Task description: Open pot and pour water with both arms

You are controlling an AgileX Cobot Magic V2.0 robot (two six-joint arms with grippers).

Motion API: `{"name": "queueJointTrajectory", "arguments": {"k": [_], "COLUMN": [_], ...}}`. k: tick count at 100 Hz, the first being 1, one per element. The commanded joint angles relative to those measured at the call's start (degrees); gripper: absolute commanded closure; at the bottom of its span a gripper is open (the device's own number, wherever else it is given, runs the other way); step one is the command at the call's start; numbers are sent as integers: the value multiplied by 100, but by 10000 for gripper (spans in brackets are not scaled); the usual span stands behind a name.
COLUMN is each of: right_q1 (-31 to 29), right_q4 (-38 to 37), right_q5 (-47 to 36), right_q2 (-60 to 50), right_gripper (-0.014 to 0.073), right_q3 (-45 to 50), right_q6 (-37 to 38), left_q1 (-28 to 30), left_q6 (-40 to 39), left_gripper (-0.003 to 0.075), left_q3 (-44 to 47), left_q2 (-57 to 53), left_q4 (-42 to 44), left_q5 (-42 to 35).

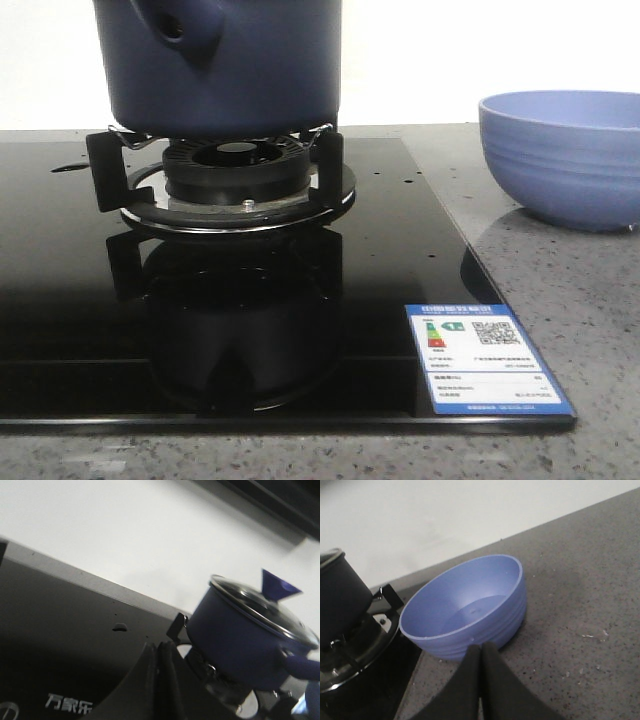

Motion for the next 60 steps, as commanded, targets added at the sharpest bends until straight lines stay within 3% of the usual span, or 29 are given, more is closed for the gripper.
{"name": "queueJointTrajectory", "arguments": {"k": [1, 22, 41, 48, 60], "right_q1": [-9, 64, 507, 662, 750], "right_q4": [-217, -217, -108, -108, -36], "right_q5": [189, 1020, 1020, 1043, 978], "right_q2": [811, 2237, 2682, 2703, 2730], "right_gripper": [651, 657, 627, 511, 172], "right_q3": [-766, -2083, -2578, -2647, -2647], "right_q6": [-233, -1202, -1700, -1846, -1822], "left_q1": [17, 6, -424, -534, -658], "left_q6": [565, 1593, 2405, 2679, 3225], "left_gripper": [741, 740, 727, 676, 491], "left_q3": [-773, -1999, -2382, -2472, -2553], "left_q2": [636, 1841, 2257, 2340, 2502], "left_q4": [74, 22, -517, -775, -1466], "left_q5": [321, 1624, 1546, 1430, 1223]}}
